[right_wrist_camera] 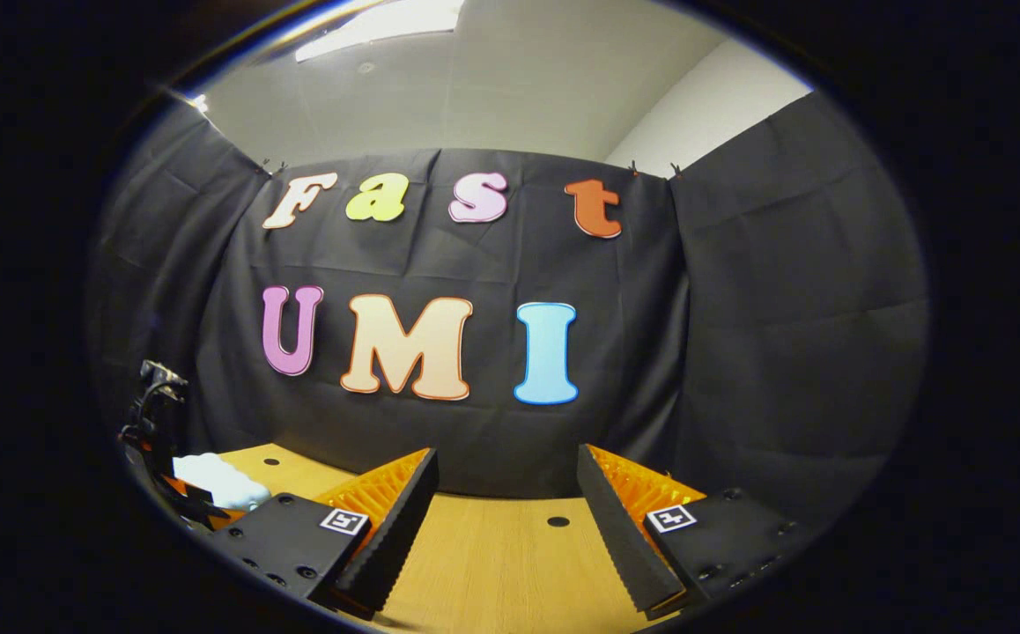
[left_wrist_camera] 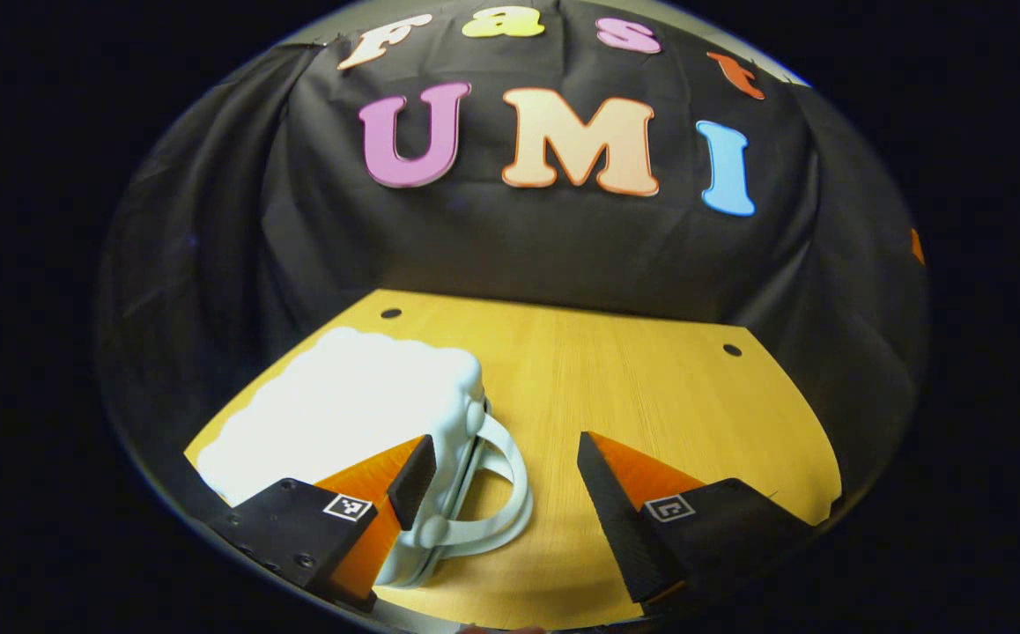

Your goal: First open the suitcase, pack the skin care products into it, and then close the suitcase.

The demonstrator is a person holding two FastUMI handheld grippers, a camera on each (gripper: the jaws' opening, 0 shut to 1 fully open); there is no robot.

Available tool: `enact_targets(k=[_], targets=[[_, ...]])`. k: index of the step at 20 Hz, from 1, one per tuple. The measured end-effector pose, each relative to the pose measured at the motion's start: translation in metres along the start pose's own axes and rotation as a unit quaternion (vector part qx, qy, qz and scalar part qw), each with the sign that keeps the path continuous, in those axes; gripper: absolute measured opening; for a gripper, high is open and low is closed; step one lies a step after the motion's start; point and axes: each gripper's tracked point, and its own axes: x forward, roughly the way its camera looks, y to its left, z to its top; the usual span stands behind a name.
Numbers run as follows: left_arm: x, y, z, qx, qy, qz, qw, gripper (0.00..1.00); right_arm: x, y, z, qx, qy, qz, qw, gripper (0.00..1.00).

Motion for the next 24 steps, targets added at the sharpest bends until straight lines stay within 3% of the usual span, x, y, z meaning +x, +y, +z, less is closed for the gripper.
enact_targets(k=[5, 9, 12, 16, 18, 19, 20, 21, 24], targets=[[0.037, -0.009, -0.028, 0.003, 0.094, -0.026, 0.995, 0.95, 0.006, 0.001, -0.016, -0.001, 0.042, -0.014, 0.999, 0.98], [0.056, -0.019, -0.045, -0.019, 0.145, -0.047, 0.988, 0.94, 0.013, -0.022, -0.033, -0.015, 0.087, -0.058, 0.994, 0.98], [0.068, -0.020, -0.069, -0.055, 0.201, -0.052, 0.977, 0.81, 0.017, -0.022, -0.036, -0.017, 0.105, -0.070, 0.992, 0.98], [0.074, -0.021, -0.074, -0.040, 0.222, -0.055, 0.973, 0.71, 0.020, 0.004, -0.047, -0.030, 0.118, -0.039, 0.992, 0.98], [0.077, -0.015, -0.074, -0.028, 0.219, -0.043, 0.974, 0.60, 0.017, 0.016, -0.052, -0.043, 0.121, -0.021, 0.992, 0.99], [0.079, -0.008, -0.077, -0.022, 0.222, -0.031, 0.974, 0.44, 0.014, 0.023, -0.053, -0.042, 0.121, -0.012, 0.992, 0.99], [0.081, -0.002, -0.080, -0.021, 0.227, -0.024, 0.973, 0.35, 0.013, 0.031, -0.055, -0.037, 0.123, -0.002, 0.992, 0.99], [0.080, -0.003, -0.084, -0.029, 0.235, -0.027, 0.971, 0.17, 0.012, 0.038, -0.058, -0.033, 0.126, 0.007, 0.991, 0.99], [0.077, -0.005, -0.084, -0.051, 0.240, -0.033, 0.969, 0.17, 0.011, 0.045, -0.060, -0.039, 0.124, 0.018, 0.991, 0.98]])
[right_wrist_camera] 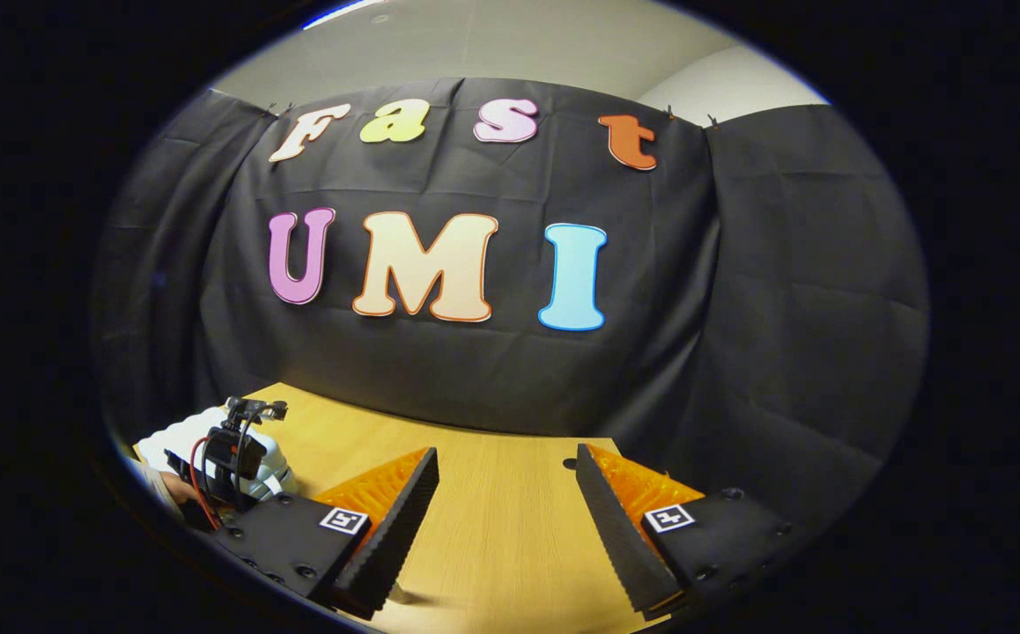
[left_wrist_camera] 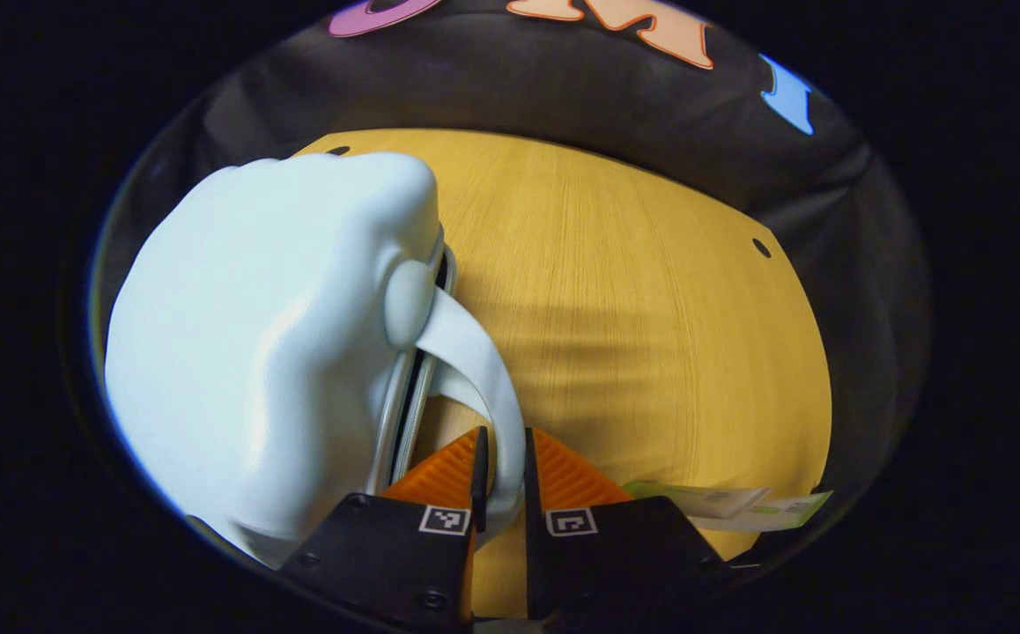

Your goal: First open the suitcase, pack the skin care products into it, and then close the suitcase.

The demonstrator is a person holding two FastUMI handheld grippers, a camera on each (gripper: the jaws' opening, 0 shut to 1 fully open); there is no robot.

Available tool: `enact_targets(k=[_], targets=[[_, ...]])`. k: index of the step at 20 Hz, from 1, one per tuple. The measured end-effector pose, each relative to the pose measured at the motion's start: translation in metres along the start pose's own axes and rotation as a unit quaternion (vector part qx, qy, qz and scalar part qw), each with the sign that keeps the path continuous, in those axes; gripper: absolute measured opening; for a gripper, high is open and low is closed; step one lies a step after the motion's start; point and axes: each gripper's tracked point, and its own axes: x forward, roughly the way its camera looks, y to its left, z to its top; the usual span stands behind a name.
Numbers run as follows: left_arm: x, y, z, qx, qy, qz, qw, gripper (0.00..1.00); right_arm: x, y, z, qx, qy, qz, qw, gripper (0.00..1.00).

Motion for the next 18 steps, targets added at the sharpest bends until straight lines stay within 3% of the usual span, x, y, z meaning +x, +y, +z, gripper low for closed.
enact_targets(k=[3, 4, 6, 11, 18], targets=[[-0.006, -0.005, 0.005, 0.055, 0.000, 0.006, 0.998, 0.09, -0.002, 0.007, 0.003, -0.001, -0.013, 0.003, 1.000, 1.00], [-0.008, -0.005, 0.006, 0.078, -0.003, 0.018, 0.997, 0.11, -0.003, 0.016, -0.001, 0.003, -0.011, 0.015, 1.000, 0.97], [-0.014, -0.009, 0.009, 0.100, -0.014, 0.040, 0.994, 0.01, -0.006, 0.033, -0.001, 0.007, -0.012, 0.040, 0.999, 0.98], [-0.033, -0.011, 0.015, 0.121, -0.020, 0.046, 0.991, 0.00, -0.015, 0.054, 0.002, 0.005, -0.041, 0.073, 0.997, 0.98], [-0.067, -0.017, 0.041, 0.121, -0.055, 0.043, 0.990, 0.00, -0.021, 0.061, -0.011, 0.046, -0.034, 0.109, 0.992, 0.98]])
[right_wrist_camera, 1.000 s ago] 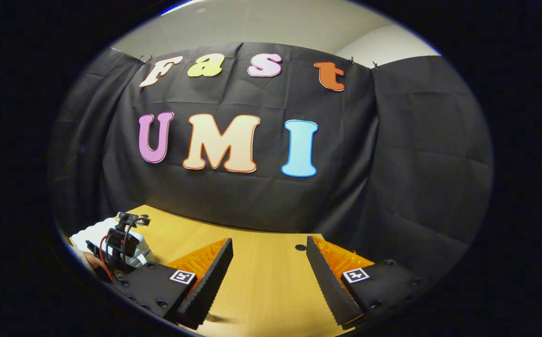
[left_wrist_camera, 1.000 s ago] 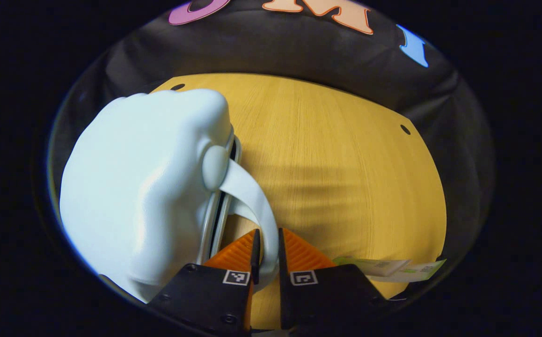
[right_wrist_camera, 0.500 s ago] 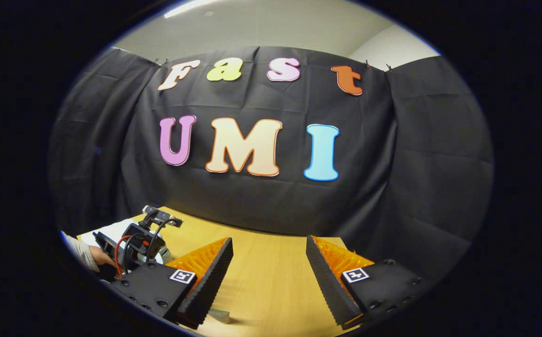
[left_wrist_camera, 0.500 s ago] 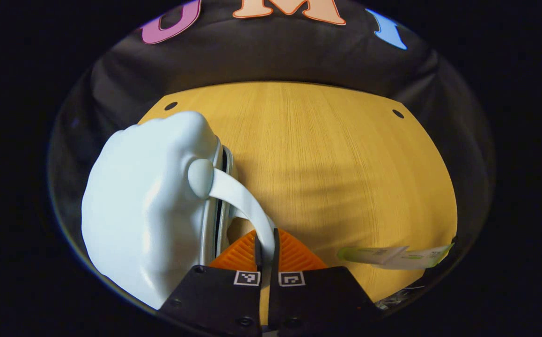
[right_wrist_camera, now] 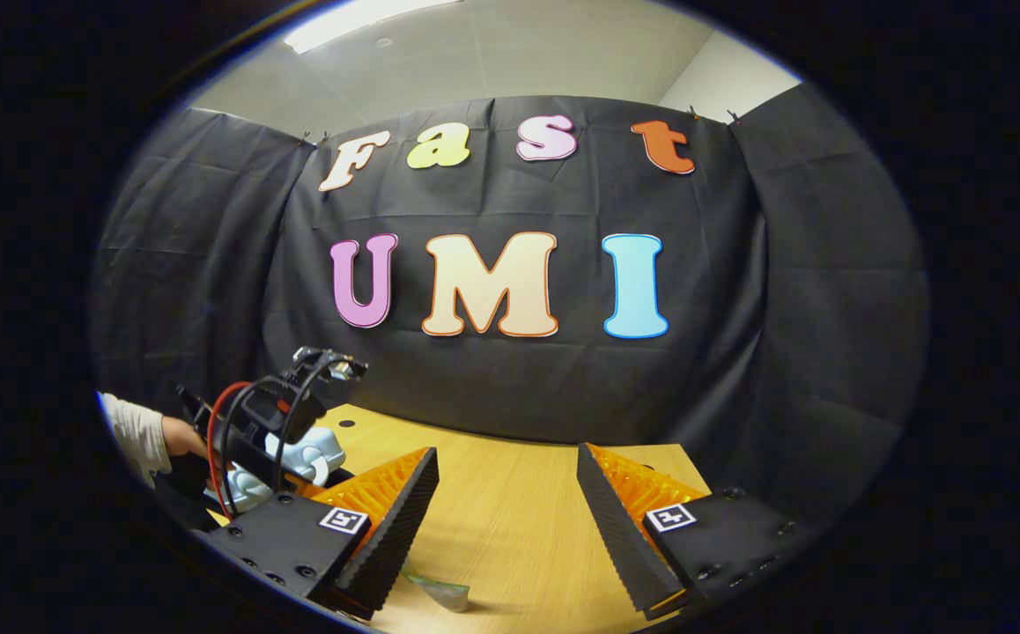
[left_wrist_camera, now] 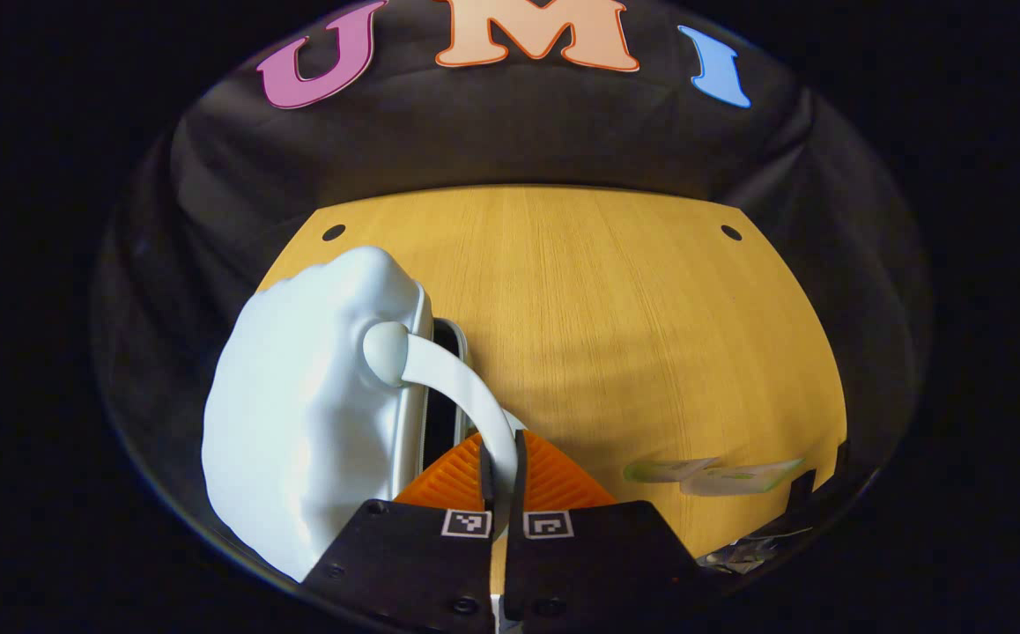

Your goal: First open the suitcase, pack the skin care products into it, and then close the suitcase.

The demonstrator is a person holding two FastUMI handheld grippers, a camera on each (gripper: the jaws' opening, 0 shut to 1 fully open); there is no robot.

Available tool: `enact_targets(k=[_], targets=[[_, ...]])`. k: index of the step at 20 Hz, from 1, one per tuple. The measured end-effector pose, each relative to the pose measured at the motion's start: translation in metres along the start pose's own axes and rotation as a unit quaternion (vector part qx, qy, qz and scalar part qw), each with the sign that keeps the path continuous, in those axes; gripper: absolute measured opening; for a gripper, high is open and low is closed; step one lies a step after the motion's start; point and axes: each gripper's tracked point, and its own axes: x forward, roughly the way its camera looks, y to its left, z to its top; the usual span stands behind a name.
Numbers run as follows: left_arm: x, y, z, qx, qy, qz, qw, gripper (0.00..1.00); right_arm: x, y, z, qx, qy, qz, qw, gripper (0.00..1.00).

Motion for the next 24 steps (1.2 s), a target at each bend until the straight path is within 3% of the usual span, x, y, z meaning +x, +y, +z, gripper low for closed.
enact_targets(k=[3, 12, 19, 24], targets=[[-0.015, 0.008, 0.015, 0.032, -0.020, 0.032, 0.999, 0.00, -0.001, 0.004, -0.001, 0.007, -0.005, 0.013, 1.000, 0.99], [-0.032, 0.037, 0.032, 0.011, -0.057, 0.047, 0.997, 0.00, 0.014, 0.037, -0.013, 0.034, 0.006, 0.033, 0.999, 0.99], [-0.037, 0.082, 0.051, -0.005, -0.095, 0.085, 0.992, 0.00, 0.032, 0.055, -0.022, 0.036, 0.013, 0.015, 0.999, 0.99], [-0.045, 0.137, 0.054, -0.006, -0.119, 0.157, 0.980, 0.00, 0.049, 0.067, -0.032, 0.032, 0.017, -0.003, 0.999, 0.99]])
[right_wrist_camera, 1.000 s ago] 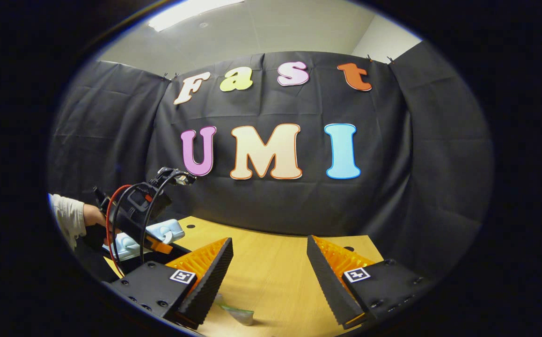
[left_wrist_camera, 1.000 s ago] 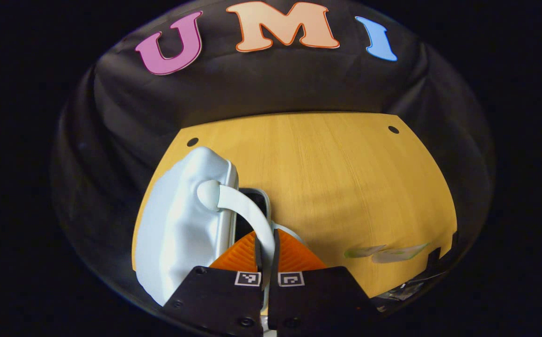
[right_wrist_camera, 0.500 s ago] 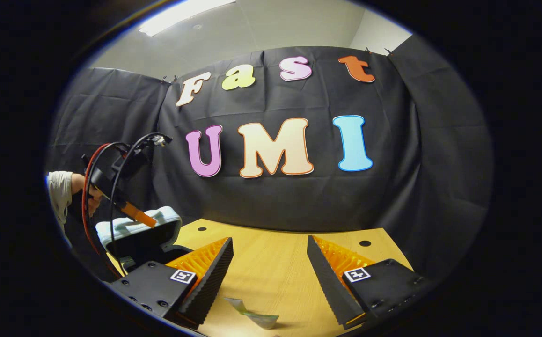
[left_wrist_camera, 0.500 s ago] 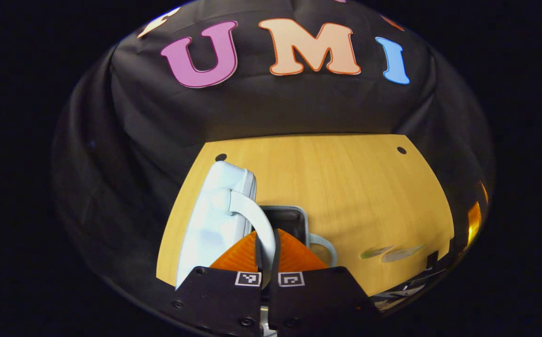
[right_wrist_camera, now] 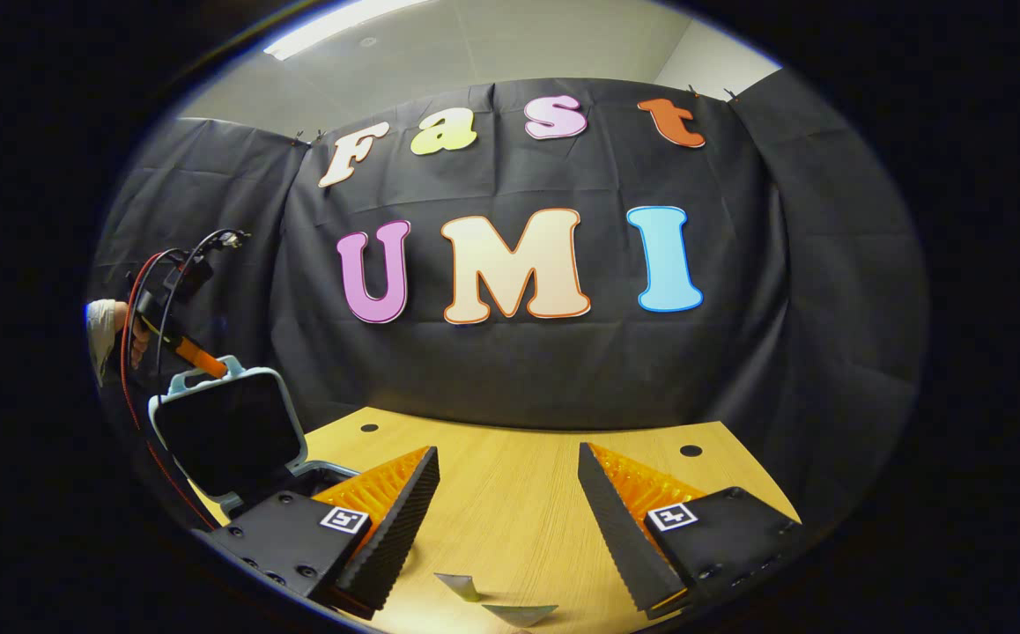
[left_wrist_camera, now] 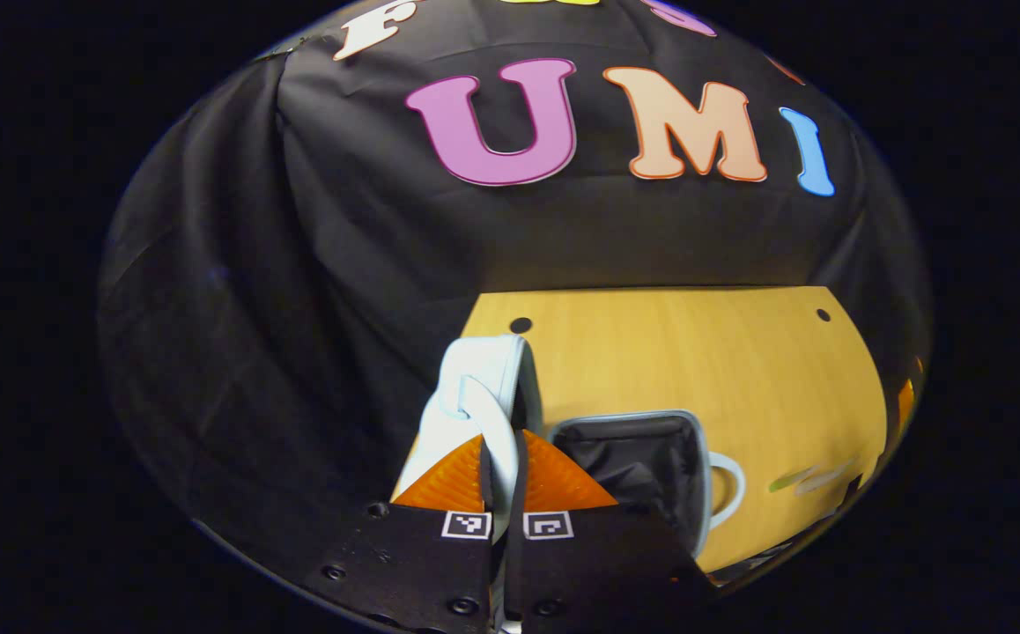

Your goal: First open the suitcase, pack the skin care products into it, and then close the suitcase.

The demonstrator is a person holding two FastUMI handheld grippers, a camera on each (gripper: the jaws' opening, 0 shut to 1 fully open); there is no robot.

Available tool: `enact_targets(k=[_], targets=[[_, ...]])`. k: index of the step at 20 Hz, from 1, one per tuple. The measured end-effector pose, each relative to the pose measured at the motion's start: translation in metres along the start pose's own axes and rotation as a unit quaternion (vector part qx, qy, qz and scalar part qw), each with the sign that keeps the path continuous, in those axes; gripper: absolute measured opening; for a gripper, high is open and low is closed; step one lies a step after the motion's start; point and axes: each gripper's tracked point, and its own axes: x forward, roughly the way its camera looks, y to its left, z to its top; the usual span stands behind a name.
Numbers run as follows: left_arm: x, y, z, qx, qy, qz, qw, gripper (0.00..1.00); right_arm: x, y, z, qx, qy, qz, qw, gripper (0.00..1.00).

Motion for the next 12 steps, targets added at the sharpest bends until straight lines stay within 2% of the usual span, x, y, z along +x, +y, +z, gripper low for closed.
enact_targets(k=[5, 12], targets=[[0.013, 0.047, 0.000, -0.015, -0.020, 0.044, 0.999, 0.00, 0.018, 0.004, -0.010, -0.010, 0.006, -0.028, 1.000, 0.99], [0.039, 0.076, -0.027, -0.070, 0.013, 0.054, 0.996, 0.00, 0.022, -0.008, -0.003, -0.031, -0.003, -0.080, 0.996, 0.99]])
